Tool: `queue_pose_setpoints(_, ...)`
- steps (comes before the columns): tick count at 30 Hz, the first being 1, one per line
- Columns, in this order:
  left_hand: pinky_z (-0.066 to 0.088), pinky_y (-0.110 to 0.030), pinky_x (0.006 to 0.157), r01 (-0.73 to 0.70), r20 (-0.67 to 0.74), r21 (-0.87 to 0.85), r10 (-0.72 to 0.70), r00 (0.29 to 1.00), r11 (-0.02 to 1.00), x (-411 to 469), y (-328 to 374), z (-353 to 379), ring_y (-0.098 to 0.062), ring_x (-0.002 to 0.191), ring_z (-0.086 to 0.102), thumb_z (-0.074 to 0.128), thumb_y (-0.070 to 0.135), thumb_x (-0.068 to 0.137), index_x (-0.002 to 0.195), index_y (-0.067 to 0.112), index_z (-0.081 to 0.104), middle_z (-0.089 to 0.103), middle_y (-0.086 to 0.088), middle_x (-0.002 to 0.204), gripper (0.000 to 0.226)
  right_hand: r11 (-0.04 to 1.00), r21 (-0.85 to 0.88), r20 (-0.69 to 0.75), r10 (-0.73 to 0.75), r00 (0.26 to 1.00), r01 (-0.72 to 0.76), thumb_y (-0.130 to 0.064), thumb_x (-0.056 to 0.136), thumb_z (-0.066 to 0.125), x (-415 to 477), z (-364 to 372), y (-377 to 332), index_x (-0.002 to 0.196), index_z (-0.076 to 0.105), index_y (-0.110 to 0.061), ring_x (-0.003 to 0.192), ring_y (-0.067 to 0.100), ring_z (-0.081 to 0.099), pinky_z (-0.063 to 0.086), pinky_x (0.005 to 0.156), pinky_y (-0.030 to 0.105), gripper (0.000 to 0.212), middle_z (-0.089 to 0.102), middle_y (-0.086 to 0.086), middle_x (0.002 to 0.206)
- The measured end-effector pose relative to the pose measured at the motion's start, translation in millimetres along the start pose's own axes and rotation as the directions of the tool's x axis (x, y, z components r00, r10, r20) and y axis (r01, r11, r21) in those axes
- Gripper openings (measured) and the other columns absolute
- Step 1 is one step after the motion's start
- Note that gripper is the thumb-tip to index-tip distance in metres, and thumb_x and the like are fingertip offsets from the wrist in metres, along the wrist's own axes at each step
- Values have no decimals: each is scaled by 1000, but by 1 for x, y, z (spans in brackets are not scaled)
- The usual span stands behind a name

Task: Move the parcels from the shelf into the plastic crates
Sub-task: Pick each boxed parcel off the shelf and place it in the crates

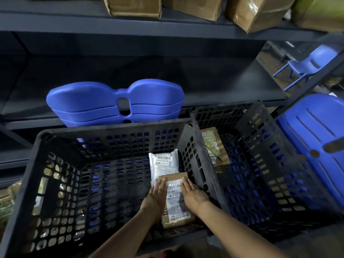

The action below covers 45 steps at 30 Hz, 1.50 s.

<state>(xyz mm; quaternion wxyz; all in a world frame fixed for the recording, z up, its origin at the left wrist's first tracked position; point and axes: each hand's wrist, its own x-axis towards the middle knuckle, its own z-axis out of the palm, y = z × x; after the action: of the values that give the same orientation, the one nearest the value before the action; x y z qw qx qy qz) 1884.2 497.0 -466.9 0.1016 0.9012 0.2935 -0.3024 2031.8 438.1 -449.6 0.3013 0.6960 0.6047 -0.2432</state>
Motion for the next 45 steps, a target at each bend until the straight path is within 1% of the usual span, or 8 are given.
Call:
queue_pose_setpoints(8,0,-34,122,-16,-63,-109,9,998,994,-5,-3,-9,-25,146,-17,39,7,96,147,2,-17,-24,-14,156,76,998,57,-11,-20,1000,20,5,97,24,-6,-7,0,150,-9,-2,147,26,-8,13,120,38,62,-21,13,157)
queue_pose_setpoints(14,-3,-39,121,80,-101,-158,-97,990,984,-45,-22,-46,-26,149,-4,35,42,97,151,3,-3,-4,-13,160,77,991,116,-73,-56,996,64,-11,100,34,-38,-36,11,151,-9,-6,147,25,-10,3,119,34,66,-16,11,159)
queue_pose_setpoints(20,9,-36,122,120,-235,-192,-164,958,974,-105,-43,-114,-23,141,29,40,45,95,147,8,27,34,-9,152,64,979,178,-232,-54,971,97,-28,95,49,-84,-106,12,153,4,-11,148,26,-2,8,119,36,76,-2,9,161)
queue_pose_setpoints(24,9,-35,121,144,-325,-152,-187,927,978,-140,-53,-164,-21,139,33,40,45,95,146,10,29,39,-6,149,63,977,186,-354,-34,935,106,-31,95,49,-118,-153,8,152,11,-9,148,27,4,11,120,37,72,6,9,160)
queue_pose_setpoints(27,7,-36,122,184,-438,-127,-222,871,975,-165,-65,-205,-22,144,23,40,46,96,149,8,22,29,-7,154,68,974,189,-456,-22,890,122,-30,96,49,-141,-190,8,152,10,-9,148,25,3,15,120,37,72,6,9,160)
queue_pose_setpoints(32,5,-37,122,270,-643,-108,-274,715,957,-206,-89,-278,-23,146,16,40,46,96,151,5,14,21,-8,158,73,978,164,-641,6,767,130,-38,98,46,-177,-256,14,153,4,-8,148,24,0,6,120,35,75,1,9,161)
queue_pose_setpoints(38,7,-38,122,323,-759,-98,-281,588,941,-246,-104,-342,-23,148,12,41,48,96,151,4,11,17,-9,159,77,986,119,-792,22,610,120,-41,95,50,-213,-326,19,152,7,-5,148,27,4,11,120,37,80,8,12,160)
queue_pose_setpoints(45,6,-38,122,338,-822,-83,-257,509,937,-263,-111,-371,-24,147,13,43,47,95,151,3,12,18,-10,158,77,984,132,-845,52,532,115,-39,96,51,-232,-368,20,152,6,-6,148,25,3,12,119,36,79,5,10,160)
